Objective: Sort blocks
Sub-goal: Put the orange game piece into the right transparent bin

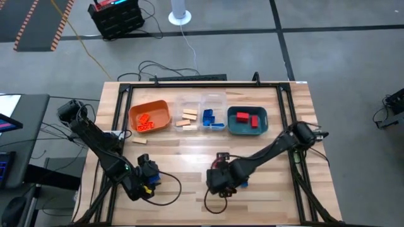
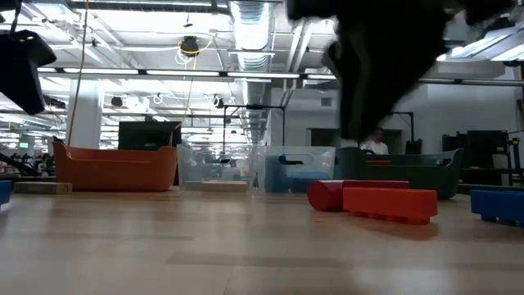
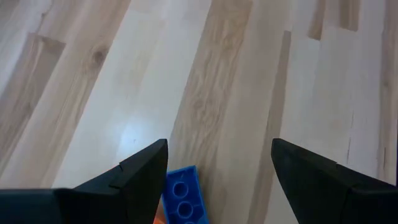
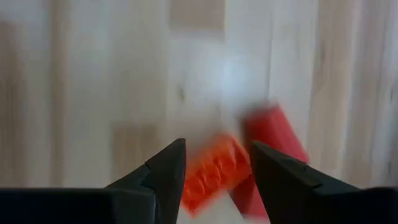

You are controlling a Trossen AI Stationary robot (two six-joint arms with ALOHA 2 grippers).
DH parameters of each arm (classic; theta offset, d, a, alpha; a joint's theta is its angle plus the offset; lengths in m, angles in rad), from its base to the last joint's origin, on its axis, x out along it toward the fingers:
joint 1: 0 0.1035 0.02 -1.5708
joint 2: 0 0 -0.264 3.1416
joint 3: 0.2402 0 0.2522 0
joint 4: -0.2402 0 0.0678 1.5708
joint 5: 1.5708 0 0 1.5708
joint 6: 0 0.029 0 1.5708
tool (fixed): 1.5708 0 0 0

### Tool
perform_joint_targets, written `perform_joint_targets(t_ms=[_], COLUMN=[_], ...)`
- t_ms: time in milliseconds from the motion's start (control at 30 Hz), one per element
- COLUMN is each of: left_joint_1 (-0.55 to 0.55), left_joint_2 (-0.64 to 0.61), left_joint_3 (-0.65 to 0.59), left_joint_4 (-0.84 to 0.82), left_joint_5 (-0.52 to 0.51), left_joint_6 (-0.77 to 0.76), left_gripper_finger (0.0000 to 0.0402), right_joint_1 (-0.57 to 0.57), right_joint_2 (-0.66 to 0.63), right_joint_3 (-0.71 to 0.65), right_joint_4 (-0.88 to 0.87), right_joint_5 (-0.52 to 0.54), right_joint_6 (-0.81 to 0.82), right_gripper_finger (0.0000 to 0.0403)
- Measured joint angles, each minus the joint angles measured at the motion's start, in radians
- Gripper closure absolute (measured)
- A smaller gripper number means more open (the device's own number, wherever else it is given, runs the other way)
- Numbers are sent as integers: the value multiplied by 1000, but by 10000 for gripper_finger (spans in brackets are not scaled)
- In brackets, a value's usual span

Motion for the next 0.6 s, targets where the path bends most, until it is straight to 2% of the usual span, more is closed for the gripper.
perform_joint_targets(t_ms=[100,200,600], left_joint_1=[-1,-16,-60], left_joint_2=[0,0,0], left_joint_3=[0,0,0], left_joint_4=[6,6,6], left_joint_5=[15,27,27], left_joint_6=[-1,-2,-38], left_gripper_finger=[120,120,120], right_joint_1=[-15,-38,-99], right_joint_2=[17,9,-14], right_joint_3=[6,-12,-114], right_joint_4=[-172,-226,-140], right_joint_5=[-4,-18,-100], right_joint_6=[68,107,57], right_gripper_finger=[177,168,172])
